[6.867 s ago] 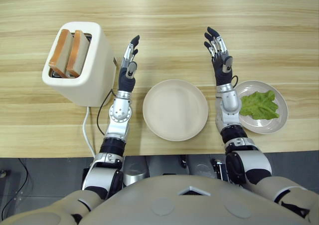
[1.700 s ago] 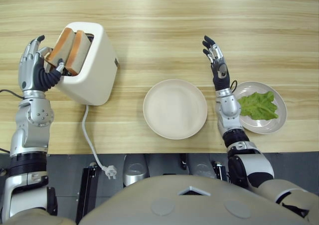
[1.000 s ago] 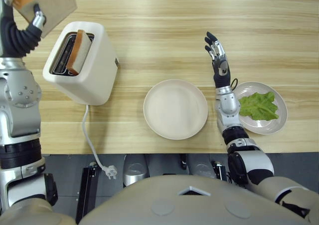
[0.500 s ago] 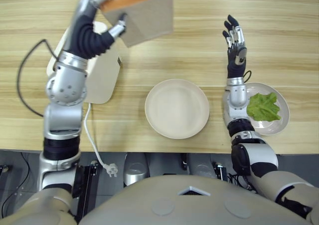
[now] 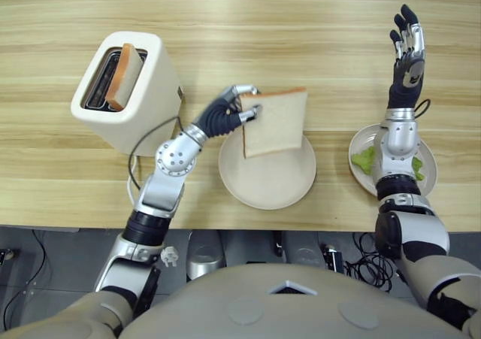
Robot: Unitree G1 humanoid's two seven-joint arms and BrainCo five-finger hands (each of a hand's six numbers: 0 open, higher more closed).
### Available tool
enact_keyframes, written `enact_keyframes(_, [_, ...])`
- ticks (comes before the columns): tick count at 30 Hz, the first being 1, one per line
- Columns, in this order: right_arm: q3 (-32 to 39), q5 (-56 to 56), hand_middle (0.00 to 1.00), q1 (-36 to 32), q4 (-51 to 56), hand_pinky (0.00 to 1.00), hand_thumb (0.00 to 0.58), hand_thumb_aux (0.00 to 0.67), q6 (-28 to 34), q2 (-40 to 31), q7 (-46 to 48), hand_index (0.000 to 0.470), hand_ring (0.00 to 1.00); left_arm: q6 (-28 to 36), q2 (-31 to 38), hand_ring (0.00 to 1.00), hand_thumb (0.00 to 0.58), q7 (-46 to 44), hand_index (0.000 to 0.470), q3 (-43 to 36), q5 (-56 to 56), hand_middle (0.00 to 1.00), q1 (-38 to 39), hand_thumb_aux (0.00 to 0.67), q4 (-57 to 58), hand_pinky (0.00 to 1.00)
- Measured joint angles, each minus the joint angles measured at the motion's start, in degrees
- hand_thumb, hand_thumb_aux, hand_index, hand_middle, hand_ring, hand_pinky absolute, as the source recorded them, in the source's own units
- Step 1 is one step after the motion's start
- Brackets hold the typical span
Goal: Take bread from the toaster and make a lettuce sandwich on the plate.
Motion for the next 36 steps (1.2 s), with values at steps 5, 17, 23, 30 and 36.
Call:
enact_keyframes(5, [0.0,-0.9,0.00,2.6,-0.1,0.00,0.000,0.000,0.4,-2.8,-0.4,0.000,0.00,2.6,2.1,1.00,0.580,-4.4,0.460,-0.4,-0.9,1.00,1.1,0.670,2.2,1.00])
enact_keyframes(17, [0.0,-2.8,0.00,3.6,-1.1,0.00,0.000,0.000,0.8,-4.5,-1.8,0.000,0.00,-2.8,3.3,1.00,0.000,-0.1,0.000,-4.9,9.2,1.00,0.2,0.000,12.8,1.00])
enact_keyframes(23, [0.5,-4.8,0.00,3.6,-1.1,0.00,0.000,0.000,0.9,-4.5,-2.9,0.000,0.00,-4.6,2.0,0.00,0.000,2.0,0.000,-4.9,10.3,0.00,0.4,0.000,15.3,0.00])
enact_keyframes(30, [0.5,-5.0,0.00,3.6,-1.2,0.00,0.000,0.000,1.0,-5.1,-3.5,0.000,0.00,-2.9,6.1,0.00,0.000,3.6,0.000,1.3,10.4,0.00,-0.4,0.000,10.4,0.00])
enact_keyframes(36, [0.5,-5.0,0.00,3.6,-1.4,0.00,0.000,0.000,1.1,-5.7,-3.5,0.000,0.00,1.2,11.3,0.00,0.000,4.4,0.000,10.1,10.3,0.00,-1.2,0.000,-1.9,0.00])
